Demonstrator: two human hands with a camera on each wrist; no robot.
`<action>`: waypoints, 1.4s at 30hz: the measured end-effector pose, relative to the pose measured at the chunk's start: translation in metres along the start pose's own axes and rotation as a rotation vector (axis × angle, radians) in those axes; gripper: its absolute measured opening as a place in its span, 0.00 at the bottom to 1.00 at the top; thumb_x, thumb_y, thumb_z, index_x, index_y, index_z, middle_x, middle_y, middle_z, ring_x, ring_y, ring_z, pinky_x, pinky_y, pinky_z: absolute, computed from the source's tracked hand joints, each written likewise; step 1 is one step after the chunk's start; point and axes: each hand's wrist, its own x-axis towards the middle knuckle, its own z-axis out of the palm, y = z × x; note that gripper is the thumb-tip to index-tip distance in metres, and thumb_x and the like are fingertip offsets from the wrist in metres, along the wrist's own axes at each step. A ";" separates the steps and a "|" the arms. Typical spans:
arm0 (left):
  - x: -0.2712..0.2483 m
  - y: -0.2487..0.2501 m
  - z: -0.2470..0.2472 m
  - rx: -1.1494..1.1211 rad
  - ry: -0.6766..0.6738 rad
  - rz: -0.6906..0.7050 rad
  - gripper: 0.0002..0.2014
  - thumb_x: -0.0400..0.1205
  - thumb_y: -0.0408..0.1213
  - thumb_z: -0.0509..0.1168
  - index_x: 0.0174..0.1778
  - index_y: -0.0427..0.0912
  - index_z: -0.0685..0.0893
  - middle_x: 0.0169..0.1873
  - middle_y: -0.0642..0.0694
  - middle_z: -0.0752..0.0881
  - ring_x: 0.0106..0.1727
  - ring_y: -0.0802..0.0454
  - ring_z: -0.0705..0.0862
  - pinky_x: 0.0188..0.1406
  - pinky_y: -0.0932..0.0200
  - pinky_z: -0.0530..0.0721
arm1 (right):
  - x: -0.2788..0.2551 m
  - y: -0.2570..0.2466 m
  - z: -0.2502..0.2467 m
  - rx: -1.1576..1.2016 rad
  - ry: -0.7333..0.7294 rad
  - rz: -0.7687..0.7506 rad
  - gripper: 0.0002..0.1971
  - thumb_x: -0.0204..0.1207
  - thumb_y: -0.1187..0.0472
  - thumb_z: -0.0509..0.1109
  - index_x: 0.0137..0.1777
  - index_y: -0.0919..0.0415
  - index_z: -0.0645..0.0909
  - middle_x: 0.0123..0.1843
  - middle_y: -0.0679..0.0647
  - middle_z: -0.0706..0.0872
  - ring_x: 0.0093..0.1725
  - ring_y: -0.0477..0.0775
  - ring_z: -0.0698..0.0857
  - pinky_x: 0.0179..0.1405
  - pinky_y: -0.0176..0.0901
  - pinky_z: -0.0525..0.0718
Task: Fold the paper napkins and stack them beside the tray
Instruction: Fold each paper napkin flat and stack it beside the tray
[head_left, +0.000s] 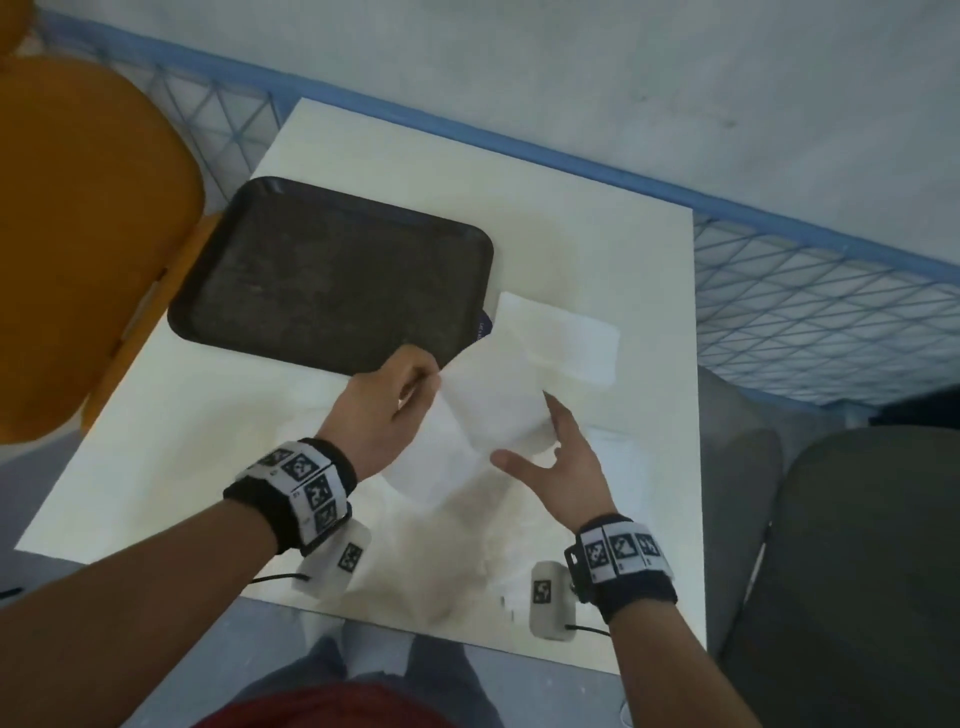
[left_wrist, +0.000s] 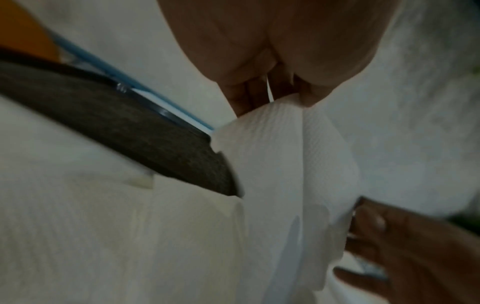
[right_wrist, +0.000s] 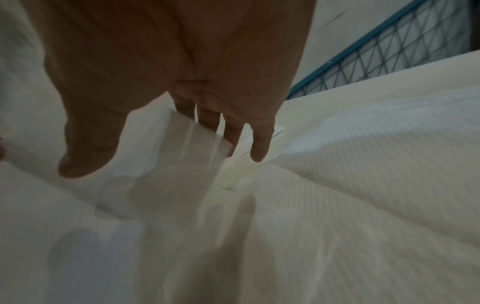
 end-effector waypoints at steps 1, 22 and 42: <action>-0.001 0.001 -0.004 -0.048 0.030 -0.041 0.02 0.86 0.42 0.63 0.51 0.52 0.76 0.36 0.52 0.86 0.35 0.56 0.83 0.33 0.68 0.76 | -0.001 -0.006 0.000 -0.002 -0.008 0.002 0.36 0.68 0.38 0.82 0.76 0.41 0.74 0.71 0.35 0.82 0.69 0.41 0.80 0.65 0.36 0.77; -0.020 -0.012 -0.062 -0.830 -0.299 -0.315 0.11 0.82 0.31 0.70 0.59 0.36 0.87 0.55 0.36 0.90 0.51 0.43 0.89 0.52 0.43 0.89 | -0.060 -0.066 -0.006 0.517 0.246 -0.152 0.14 0.75 0.67 0.80 0.58 0.55 0.89 0.53 0.50 0.95 0.52 0.54 0.93 0.51 0.46 0.91; -0.045 -0.038 -0.054 -0.390 -0.384 -0.202 0.20 0.80 0.23 0.60 0.47 0.51 0.94 0.40 0.54 0.90 0.46 0.54 0.89 0.51 0.61 0.88 | -0.090 -0.012 0.004 0.440 0.277 -0.044 0.23 0.73 0.73 0.79 0.62 0.49 0.84 0.59 0.45 0.91 0.43 0.44 0.87 0.46 0.33 0.84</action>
